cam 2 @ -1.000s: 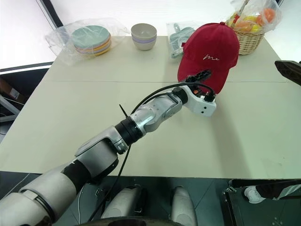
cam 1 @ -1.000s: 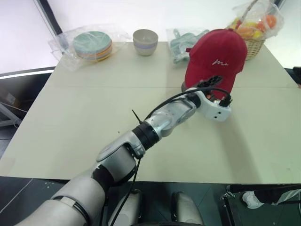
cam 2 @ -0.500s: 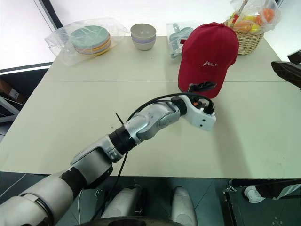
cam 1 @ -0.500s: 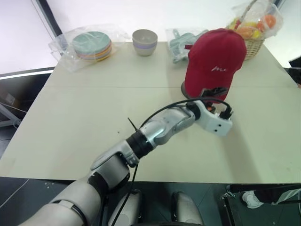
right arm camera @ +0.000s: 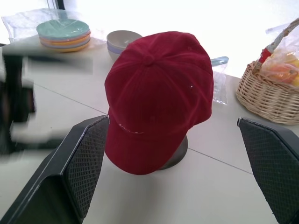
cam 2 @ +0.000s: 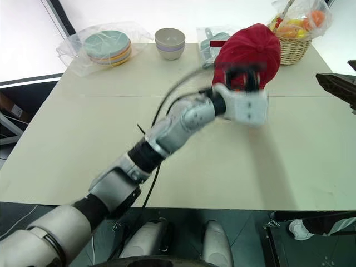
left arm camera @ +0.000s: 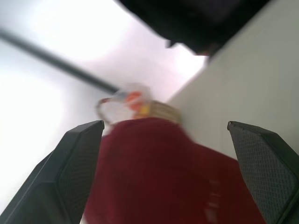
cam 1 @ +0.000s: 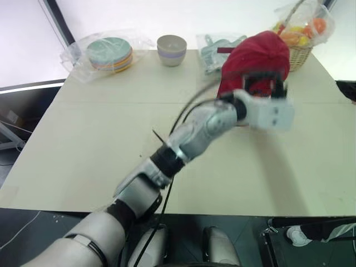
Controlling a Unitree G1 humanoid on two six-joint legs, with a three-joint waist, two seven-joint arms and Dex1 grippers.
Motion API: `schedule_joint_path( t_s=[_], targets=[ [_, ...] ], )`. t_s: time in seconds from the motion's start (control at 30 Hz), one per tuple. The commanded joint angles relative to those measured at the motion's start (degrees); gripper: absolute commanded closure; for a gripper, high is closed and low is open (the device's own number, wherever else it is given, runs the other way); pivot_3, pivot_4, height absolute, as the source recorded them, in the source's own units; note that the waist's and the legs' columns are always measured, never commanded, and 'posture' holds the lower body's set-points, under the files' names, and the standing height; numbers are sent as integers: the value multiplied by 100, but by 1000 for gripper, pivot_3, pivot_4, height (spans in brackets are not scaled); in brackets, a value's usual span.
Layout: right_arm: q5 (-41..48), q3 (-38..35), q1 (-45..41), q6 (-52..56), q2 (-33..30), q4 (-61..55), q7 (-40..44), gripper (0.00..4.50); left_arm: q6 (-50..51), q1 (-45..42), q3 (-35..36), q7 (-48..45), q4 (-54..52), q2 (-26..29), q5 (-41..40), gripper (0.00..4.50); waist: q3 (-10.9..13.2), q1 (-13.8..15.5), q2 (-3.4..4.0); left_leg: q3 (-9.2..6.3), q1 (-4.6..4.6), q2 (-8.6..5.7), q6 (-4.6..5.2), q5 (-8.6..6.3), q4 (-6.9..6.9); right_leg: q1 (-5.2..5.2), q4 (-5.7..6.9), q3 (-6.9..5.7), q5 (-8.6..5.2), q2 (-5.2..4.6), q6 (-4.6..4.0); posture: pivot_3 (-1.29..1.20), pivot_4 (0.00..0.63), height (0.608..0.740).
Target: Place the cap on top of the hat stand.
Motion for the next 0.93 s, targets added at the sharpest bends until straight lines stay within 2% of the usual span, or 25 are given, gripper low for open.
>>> schedule_joint_path(
  t_s=[0.03,0.13,0.23,0.4,0.53,0.7,0.93],
  targets=[
    [35,2,-145,-213,43,23,5,0,576,-456,1143,-287,628,85,-1261,74,-1,-15,2,1,0,1,1,-1,0,0,2,0,0,2,0,0,150,740],
    [71,167,-213,-293,105,68,28,0,848,-598,1928,-845,788,417,-2241,74,-1,-70,3,0,4,4,2,-1,0,-3,12,-1,0,5,0,0,150,740],
    [77,278,-254,-356,150,104,61,0,1153,-621,2206,-1010,1013,960,-2500,74,-1,-137,2,-2,1,3,1,-1,3,-7,18,-2,0,4,0,0,150,740],
    [8,445,-297,-504,175,291,163,0,1522,-391,2554,-1438,812,1987,-2905,74,-1,-145,3,-3,1,2,0,-1,3,-10,21,-1,0,5,0,0,150,740],
    [-3,505,-261,-588,228,420,224,0,2318,144,2741,-1906,-126,2805,-3284,74,-2,-156,4,-5,1,3,0,-1,2,-10,21,-1,0,4,0,0,150,740],
    [-166,656,-308,-860,544,620,17,0,3375,1457,2779,-2610,-2048,3577,-3899,74,-2,-139,4,-11,0,2,-1,-1,8,-7,23,0,0,3,0,0,150,740],
    [-394,978,168,-1125,1157,492,-149,0,4073,3314,2981,-2678,-3633,3941,-4461,74,-2,-156,4,-18,0,1,-1,-1,20,-2,28,-1,0,4,-1,0,150,740]
  ],
)
